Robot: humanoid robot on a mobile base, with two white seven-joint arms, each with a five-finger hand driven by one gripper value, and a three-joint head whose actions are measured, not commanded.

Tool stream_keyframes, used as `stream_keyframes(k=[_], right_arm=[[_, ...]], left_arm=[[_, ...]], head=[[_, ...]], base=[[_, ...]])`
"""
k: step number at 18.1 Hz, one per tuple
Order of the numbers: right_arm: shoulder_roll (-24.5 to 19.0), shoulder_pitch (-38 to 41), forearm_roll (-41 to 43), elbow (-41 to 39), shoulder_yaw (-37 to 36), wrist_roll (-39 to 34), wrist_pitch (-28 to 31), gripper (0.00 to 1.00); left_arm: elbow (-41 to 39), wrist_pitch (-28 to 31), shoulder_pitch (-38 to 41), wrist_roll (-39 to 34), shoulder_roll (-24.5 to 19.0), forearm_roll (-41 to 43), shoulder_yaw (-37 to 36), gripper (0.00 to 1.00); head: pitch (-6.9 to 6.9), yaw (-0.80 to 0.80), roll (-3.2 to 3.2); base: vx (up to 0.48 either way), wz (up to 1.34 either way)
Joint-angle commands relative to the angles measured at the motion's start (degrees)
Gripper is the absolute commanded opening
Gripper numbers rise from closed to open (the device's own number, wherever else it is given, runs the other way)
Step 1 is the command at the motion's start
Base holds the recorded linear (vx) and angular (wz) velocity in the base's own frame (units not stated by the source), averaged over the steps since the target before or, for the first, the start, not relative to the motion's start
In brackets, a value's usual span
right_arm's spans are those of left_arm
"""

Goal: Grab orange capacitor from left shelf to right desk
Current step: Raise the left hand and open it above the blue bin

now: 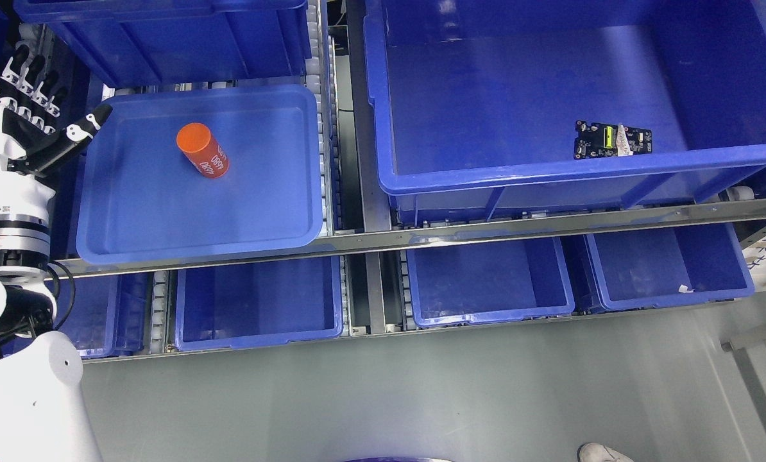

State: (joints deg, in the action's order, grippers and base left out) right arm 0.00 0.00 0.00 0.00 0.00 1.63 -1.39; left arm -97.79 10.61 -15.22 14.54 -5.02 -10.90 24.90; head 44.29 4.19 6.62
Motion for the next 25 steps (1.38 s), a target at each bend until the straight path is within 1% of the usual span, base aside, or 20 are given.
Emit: stream_keyframes(k=[1, 4, 6, 8, 9, 10, 12, 13, 15, 19, 22, 23, 25], right_arm=[[1.0, 1.1, -0.3, -1.0, -0.7, 0.0, 0.0, 1.00], [1.0, 1.1, -0.3, -1.0, -0.7, 0.0, 0.0, 1.00], [1.0, 1.1, -0.3, -1.0, -0.7, 0.0, 0.0, 1.00], [1.0, 1.1, -0.3, -1.0, -0.7, 0.0, 0.0, 1.00], [1.0, 1.1, -0.3, -1.0, -0.7, 0.0, 0.0, 1.00], [1.0, 1.1, -0.3, -1.0, -0.7, 0.0, 0.0, 1.00], [1.0, 1.1, -0.3, -1.0, -0.7, 0.0, 0.1, 1.00], [1.0, 1.1, -0.3, -1.0, -0.7, 0.0, 0.0, 1.00], [1.0, 1.1, -0.3, -1.0, -0.7, 0.0, 0.0, 1.00], [1.0, 1.1, -0.3, -1.0, -0.7, 0.0, 0.0, 1.00], [1.0, 1.1, -0.3, -1.0, -0.7, 0.0, 0.0, 1.00], [1.0, 1.1, -0.3, -1.0, -0.7, 0.0, 0.0, 1.00], [1.0, 1.1, -0.3, -1.0, -0.7, 0.0, 0.0, 1.00]], left_arm=[[0.5, 0.0, 0.3, 0.0, -0.8, 0.0, 1.4, 1.00], [0.8, 0.0, 0.5, 0.0, -1.7, 0.0, 1.5, 1.00], [0.9, -0.1, 0.5, 0.1, -3.7, 0.0, 1.5, 1.00], [1.5, -3.2, 0.7, 2.3, -7.1, 0.0, 1.5, 1.00], [1.6, -5.8, 1.5, 5.1, -8.8, 0.0, 1.5, 1.00], [2.2, -9.1, 3.2, 9.5, -10.9, 0.0, 1.5, 1.00], [3.1, -13.6, 6.2, 17.4, -13.7, 0.0, 1.6, 1.00], [3.7, -15.3, 7.7, 20.1, -14.4, 0.0, 1.7, 1.00], [5.1, -18.3, 10.1, 23.2, -15.6, 0.0, 2.4, 1.00], [7.7, -19.1, 11.3, 25.0, -16.7, 0.0, 3.1, 1.00], [9.1, -19.1, 10.4, 28.3, -16.8, 0.1, 1.6, 0.98], [9.9, -19.1, 10.0, 29.0, -17.3, 0.1, 1.0, 0.98], [11.5, -19.0, 8.8, 29.2, -19.9, 0.1, -1.0, 0.98]], head=[[0.00, 0.00, 0.00], [0.00, 0.00, 0.00], [0.00, 0.00, 0.00], [0.00, 0.00, 0.00], [0.00, 0.00, 0.00], [0.00, 0.00, 0.00], [0.00, 0.00, 0.00], [0.00, 0.00, 0.00], [0.00, 0.00, 0.00], [0.00, 0.00, 0.00], [0.00, 0.00, 0.00], [0.00, 0.00, 0.00], [0.00, 0.00, 0.00]], base=[[0.000, 0.00], [0.000, 0.00], [0.000, 0.00], [0.000, 0.00], [0.000, 0.00], [0.000, 0.00], [0.000, 0.00], [0.000, 0.00], [0.000, 0.00], [0.000, 0.00], [0.000, 0.00], [0.000, 0.00], [0.000, 0.00]])
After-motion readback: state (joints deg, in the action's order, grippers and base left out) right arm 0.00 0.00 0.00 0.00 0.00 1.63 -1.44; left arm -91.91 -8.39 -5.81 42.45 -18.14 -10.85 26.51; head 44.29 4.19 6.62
